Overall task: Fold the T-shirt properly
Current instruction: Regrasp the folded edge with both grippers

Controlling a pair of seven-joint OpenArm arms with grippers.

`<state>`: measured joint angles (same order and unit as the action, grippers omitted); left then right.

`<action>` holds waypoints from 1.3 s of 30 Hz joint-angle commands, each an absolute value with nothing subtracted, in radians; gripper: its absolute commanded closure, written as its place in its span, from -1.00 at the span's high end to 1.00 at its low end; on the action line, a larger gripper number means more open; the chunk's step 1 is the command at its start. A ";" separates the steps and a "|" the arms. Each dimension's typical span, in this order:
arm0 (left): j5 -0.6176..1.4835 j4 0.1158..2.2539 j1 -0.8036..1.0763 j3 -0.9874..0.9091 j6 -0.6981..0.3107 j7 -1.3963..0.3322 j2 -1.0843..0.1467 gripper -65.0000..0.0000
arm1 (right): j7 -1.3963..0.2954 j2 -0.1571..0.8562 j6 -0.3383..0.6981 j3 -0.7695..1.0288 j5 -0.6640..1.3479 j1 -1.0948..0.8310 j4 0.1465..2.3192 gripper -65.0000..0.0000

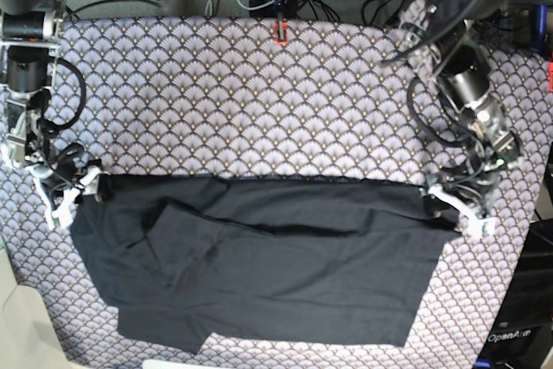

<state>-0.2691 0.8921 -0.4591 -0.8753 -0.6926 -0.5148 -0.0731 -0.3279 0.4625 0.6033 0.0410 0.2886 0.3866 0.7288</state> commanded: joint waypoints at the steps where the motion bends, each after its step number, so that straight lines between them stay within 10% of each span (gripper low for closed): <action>1: -0.259 0.878 -0.493 -0.874 -0.698 -0.484 -0.082 0.12 | -0.355 0.466 0.613 0.039 0.292 0.394 0.736 0.15; 39: -0.248 0.891 -0.481 -0.880 -0.478 -0.427 -0.084 0.12 | -0.355 0.467 0.613 0.036 0.291 0.397 0.736 0.15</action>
<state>-0.2611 0.8703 -0.4526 -0.8829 -0.4744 -0.4450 -0.0711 -0.3279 0.4625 0.6033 0.0383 0.2920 0.3870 0.7288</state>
